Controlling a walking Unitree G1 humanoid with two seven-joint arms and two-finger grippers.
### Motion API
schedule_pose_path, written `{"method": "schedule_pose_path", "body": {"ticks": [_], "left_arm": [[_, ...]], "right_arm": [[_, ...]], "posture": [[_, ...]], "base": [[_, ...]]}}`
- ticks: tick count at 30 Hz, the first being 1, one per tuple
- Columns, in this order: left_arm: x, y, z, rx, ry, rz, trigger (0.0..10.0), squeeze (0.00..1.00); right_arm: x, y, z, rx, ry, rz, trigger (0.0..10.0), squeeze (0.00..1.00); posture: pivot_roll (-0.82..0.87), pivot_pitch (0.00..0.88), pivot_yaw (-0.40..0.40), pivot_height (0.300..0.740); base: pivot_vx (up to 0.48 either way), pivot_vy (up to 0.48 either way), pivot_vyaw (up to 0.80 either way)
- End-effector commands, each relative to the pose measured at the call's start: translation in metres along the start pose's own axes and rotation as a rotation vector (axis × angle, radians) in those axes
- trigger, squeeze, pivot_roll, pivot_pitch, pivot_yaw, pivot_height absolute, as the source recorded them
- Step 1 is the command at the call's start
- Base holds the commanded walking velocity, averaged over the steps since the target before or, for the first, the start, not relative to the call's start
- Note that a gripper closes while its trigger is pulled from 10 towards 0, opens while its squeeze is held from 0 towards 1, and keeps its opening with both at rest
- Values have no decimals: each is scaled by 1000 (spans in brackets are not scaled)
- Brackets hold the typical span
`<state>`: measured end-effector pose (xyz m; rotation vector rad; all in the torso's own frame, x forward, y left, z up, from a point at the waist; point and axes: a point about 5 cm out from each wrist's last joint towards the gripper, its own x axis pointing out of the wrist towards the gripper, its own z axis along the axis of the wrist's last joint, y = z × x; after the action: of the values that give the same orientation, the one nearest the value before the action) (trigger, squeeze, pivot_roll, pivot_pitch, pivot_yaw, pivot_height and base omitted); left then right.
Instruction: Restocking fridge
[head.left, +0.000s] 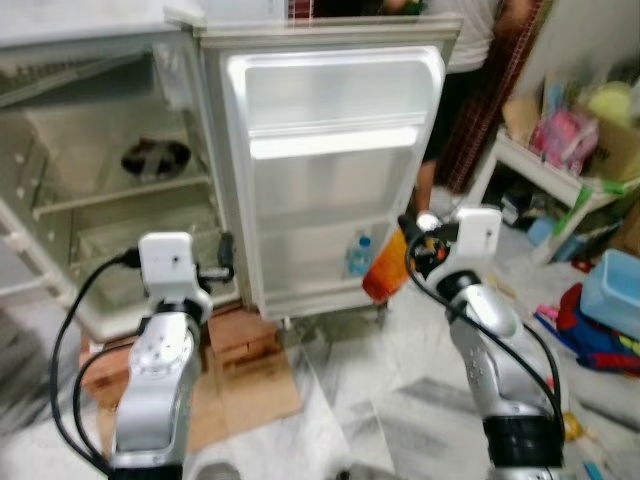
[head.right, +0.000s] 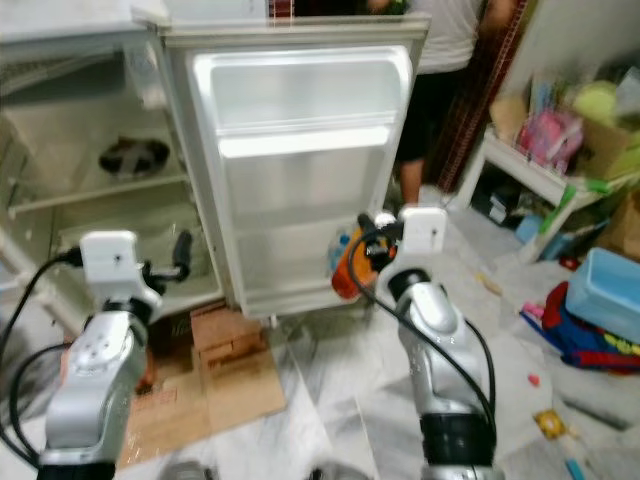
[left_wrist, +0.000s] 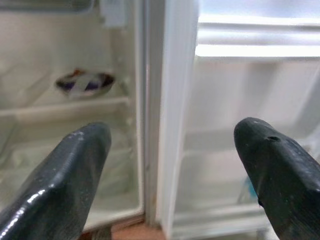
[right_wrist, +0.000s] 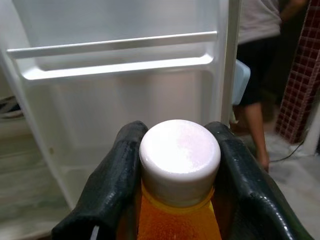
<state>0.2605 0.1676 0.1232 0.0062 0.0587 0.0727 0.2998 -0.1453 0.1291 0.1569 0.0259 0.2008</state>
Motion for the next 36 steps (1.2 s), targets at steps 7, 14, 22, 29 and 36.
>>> {"method": "schedule_pose_path", "body": {"ticks": [7, 14, 22, 29, 36], "left_arm": [[1, 4, 3, -19, -16, 38, 10000, 0], [5, 7, 6, -39, -25, 47, 10000, 0], [4, 10, 5, -42, -18, 69, 10000, 0], [0, 11, 2, -57, 2, 77, 10000, 0], [-2, 8, 0, -50, 16, 75, 10000, 0]], "right_arm": [[2, 6, 7, 8, -38, 32, 10000, 0], [11, 10, 16, 12, -79, 55, 10000, 0], [14, 15, 17, 7, -87, 84, 10000, 0], [13, 21, 15, 5, -88, 107, 10000, 0], [13, 21, 14, 0, -87, 114, 10000, 0]], "posture": [[69, 0, -39, 740], [65, 0, -28, 740], [68, 0, -31, 740], [68, 0, -29, 740], [69, 0, -31, 740]], "base": [[0, -124, 0], [75, 0, 0], [353, 195, 0], [368, 311, 0], [309, 366, 0]]}}
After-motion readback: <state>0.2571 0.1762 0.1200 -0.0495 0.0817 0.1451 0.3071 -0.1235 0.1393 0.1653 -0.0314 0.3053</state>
